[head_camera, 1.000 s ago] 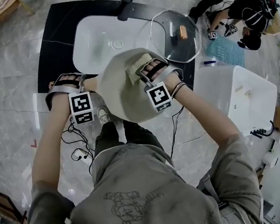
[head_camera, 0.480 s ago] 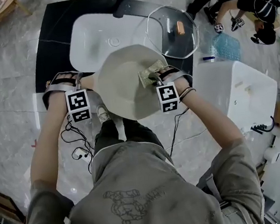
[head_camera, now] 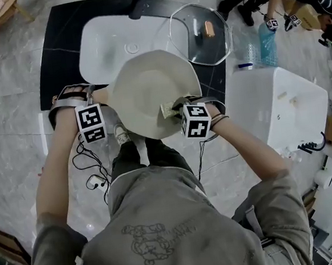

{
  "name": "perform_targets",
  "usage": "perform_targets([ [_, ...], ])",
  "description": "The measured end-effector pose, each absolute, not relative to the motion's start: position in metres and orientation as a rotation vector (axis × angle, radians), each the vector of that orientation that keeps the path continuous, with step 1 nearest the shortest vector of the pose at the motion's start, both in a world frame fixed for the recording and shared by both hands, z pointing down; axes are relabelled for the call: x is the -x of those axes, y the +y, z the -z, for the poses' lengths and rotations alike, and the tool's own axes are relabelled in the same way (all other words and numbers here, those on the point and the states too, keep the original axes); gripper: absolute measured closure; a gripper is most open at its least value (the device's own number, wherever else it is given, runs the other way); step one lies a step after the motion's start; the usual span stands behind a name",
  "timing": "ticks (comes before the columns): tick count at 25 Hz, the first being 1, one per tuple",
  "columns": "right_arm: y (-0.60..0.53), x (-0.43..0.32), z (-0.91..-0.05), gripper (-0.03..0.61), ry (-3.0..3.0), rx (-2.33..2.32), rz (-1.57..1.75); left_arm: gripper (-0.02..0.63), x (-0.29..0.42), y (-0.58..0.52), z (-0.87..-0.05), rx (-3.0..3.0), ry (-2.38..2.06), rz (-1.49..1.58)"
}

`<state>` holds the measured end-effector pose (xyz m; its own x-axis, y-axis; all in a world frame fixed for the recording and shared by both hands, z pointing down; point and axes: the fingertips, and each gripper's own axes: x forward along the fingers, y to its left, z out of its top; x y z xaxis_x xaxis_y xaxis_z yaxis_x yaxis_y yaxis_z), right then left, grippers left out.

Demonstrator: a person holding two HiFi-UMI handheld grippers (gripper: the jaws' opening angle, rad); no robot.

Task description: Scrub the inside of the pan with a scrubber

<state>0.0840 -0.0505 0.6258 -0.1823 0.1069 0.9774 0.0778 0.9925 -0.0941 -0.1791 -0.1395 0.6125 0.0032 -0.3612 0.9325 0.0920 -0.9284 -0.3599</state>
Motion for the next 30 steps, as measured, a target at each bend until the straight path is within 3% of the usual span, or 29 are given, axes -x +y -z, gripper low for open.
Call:
perform_targets([
  [11,0.002,-0.017,-0.598,0.492,-1.981,0.134,-0.524,0.471,0.179,-0.141,-0.613,1.944,0.3,2.012],
  [20,-0.024,0.037,-0.558,0.494,-2.287,-0.108,-0.926,0.463,0.18,-0.141,-0.614,1.97,0.368,2.037],
  [25,-0.073,0.026,-0.537,0.494,-2.429,-0.405,-0.887,0.396,0.183,-0.138,-0.61,2.037,0.416,2.043],
  [30,-0.111,0.007,-0.515,0.494,-2.496,-0.653,-0.882,0.374,0.186,-0.13,-0.593,2.095,0.459,2.009],
])
